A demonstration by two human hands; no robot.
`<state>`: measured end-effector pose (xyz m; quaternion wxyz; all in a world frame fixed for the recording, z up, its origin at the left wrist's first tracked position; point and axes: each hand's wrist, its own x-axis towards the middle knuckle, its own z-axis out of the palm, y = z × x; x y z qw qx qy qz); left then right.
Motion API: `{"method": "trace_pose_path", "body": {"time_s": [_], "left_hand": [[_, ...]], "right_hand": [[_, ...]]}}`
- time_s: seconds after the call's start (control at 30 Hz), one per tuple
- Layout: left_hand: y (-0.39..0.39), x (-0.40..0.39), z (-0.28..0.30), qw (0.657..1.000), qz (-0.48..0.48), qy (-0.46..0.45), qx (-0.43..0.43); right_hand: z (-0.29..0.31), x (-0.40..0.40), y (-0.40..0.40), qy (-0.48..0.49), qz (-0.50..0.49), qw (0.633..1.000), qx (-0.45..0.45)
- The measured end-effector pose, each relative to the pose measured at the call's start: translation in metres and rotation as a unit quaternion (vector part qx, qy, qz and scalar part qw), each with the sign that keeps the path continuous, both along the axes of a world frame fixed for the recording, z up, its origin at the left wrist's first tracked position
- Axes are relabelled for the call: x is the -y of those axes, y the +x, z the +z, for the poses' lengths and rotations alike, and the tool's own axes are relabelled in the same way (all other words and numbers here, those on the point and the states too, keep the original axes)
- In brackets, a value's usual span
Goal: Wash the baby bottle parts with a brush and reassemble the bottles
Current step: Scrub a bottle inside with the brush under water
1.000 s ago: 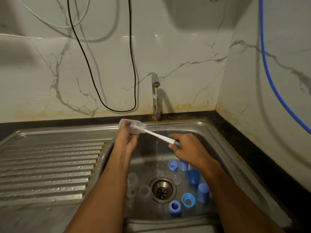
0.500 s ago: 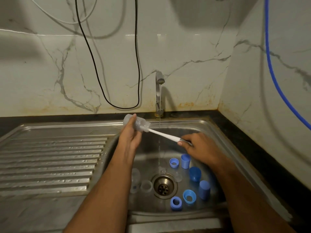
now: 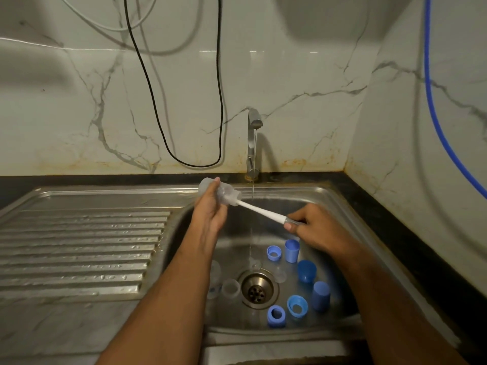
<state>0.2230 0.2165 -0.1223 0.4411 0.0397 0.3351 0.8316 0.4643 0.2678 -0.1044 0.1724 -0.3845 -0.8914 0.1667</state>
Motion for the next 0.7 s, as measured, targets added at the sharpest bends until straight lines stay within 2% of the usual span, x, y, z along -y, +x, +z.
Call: {"method": "trace_pose_path", "body": {"time_s": [0.1,0.2,0.3,0.4,0.5,0.6,0.7], "left_hand": [[-0.001,-0.001,0.002,1.000,0.010,-0.010,0.014],[0.003,0.002,0.007,1.000,0.014,-0.006,0.004],[0.003,0.002,0.007,1.000,0.017,0.003,0.019],[0.003,0.002,0.005,1.000,0.005,0.018,0.012],[0.000,0.001,0.004,1.000,0.013,0.022,0.016],[0.000,0.002,0.006,1.000,0.008,0.029,-0.001],[0.004,0.005,0.006,0.999,0.022,0.024,0.009]], "right_hand": [[0.006,0.003,0.006,-0.015,0.027,0.999,-0.025],[0.001,-0.002,0.002,0.029,-0.022,0.997,-0.066],[-0.006,-0.004,-0.004,0.043,-0.060,0.996,-0.044],[-0.006,-0.001,-0.003,-0.004,-0.036,0.999,-0.030],[-0.001,0.000,0.001,-0.042,0.001,0.997,-0.058],[-0.003,-0.005,-0.001,-0.002,-0.023,0.994,-0.103],[-0.008,-0.003,-0.005,0.048,-0.058,0.994,-0.077]]}}
